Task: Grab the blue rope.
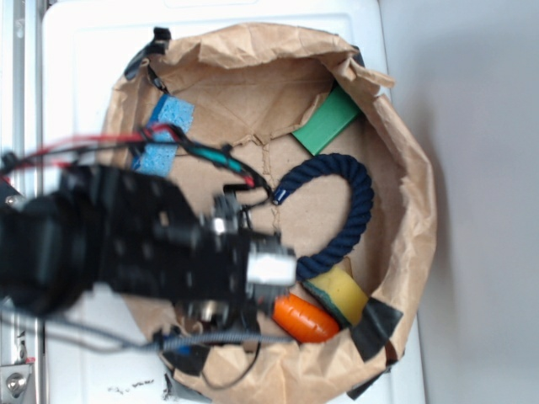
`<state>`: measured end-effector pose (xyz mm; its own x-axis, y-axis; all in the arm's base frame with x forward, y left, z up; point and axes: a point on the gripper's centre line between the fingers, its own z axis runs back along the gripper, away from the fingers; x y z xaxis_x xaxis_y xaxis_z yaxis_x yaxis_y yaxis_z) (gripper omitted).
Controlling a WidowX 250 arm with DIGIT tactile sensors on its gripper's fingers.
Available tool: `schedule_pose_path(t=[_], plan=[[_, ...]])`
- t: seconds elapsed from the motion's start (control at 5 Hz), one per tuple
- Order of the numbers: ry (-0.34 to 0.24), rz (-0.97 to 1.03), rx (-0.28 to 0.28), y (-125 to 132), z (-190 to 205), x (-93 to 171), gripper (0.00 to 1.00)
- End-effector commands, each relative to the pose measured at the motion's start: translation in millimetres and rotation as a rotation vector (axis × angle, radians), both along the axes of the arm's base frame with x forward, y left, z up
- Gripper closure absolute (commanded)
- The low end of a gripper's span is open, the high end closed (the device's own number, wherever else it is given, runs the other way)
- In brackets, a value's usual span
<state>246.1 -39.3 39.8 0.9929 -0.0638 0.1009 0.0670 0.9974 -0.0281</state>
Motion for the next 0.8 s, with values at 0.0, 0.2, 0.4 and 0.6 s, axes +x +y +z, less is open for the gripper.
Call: schedule_pose_path(t=[0.0,0.2,0.4,0.6], plan=[[0.019,-0.025,-0.084,43,55,28,0.00],[0.054,-0.017,-0.115,45,52,42,0.00],[0.007,-0.011,-0.107,30,42,36,0.00],[-0.054,0.008,-0.105,9,34,23,0.00]])
